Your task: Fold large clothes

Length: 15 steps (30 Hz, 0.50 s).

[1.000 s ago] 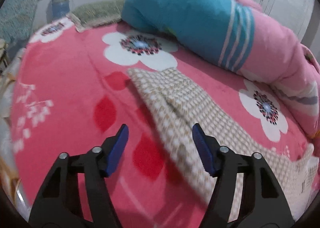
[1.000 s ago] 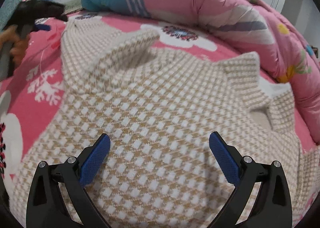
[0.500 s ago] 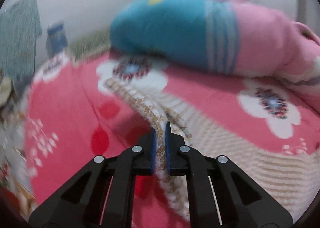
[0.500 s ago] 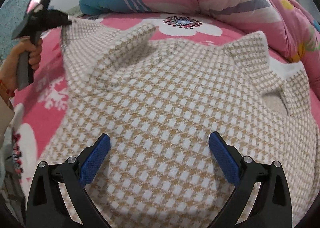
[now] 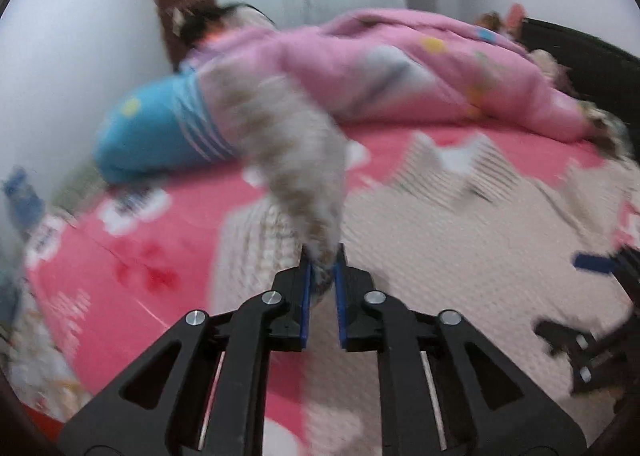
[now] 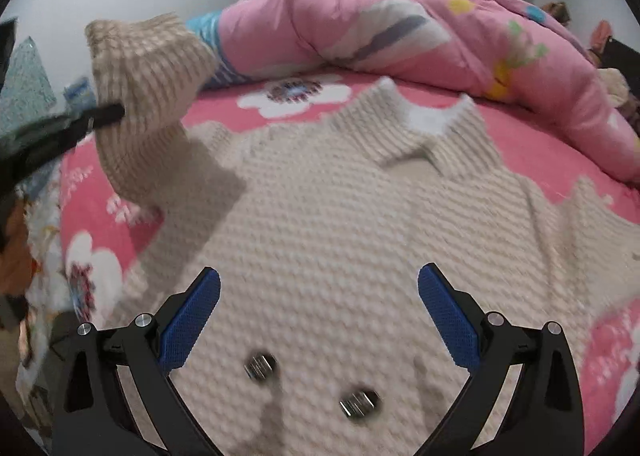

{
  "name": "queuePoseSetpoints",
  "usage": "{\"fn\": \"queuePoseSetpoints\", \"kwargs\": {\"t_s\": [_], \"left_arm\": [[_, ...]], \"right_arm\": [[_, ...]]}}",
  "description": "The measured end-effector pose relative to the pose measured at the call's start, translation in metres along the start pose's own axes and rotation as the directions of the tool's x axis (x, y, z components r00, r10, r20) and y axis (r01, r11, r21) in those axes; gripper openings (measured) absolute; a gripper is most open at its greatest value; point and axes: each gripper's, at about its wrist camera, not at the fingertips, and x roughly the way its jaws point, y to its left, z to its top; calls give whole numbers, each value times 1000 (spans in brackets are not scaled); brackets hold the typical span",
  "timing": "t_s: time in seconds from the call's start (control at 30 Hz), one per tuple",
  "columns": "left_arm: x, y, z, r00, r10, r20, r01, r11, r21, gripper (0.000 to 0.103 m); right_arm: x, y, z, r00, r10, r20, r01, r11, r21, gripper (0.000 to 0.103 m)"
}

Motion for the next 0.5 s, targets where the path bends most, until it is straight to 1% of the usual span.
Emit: {"fn": "queuePoseSetpoints", "kwargs": {"t_s": [0.07, 0.1, 0.13, 0.17, 0.2, 0.23, 0.33, 0.4, 0.5], "left_arm": [[10, -9, -28, 997, -56, -44, 54, 998, -32, 25], [20, -13, -47, 992, -99, -81, 94, 993, -68, 41], [28, -15, -62, 987, -128, -99, 119, 988, -96, 57], [35, -16, -76, 987, -129, -100, 117, 986, -117, 63], [39, -18, -83, 988, -119, -99, 106, 986, -127, 69], [44, -17, -92, 988, -115, -106, 100, 985, -142, 72], [46, -10, -104, 981, -150, -122, 121, 969, -217, 77], [37, 1, -107, 980, -180, -90, 151, 953, -264, 82], [18, 9, -108, 980, -196, -21, 183, 946, -269, 85]], "right_arm": [[2, -9, -13, 999, -12, -36, 13, 1000, 11, 96], [6, -13, -23, 998, -6, -66, 7, 1000, 17, 96], [9, -14, -30, 996, -1, -84, 3, 1000, 18, 96], [13, -14, -33, 996, -2, -93, 4, 1000, 18, 96], [18, -15, -39, 994, -5, -108, 7, 1000, 14, 96], [25, -15, -44, 992, -10, -123, 11, 1000, 9, 96], [39, -19, -54, 984, -19, -174, 18, 1000, -3, 96], [50, -21, -63, 977, -18, -211, 17, 1000, -7, 96], [49, -23, -72, 987, 7, -161, -9, 1000, -11, 97]]}}
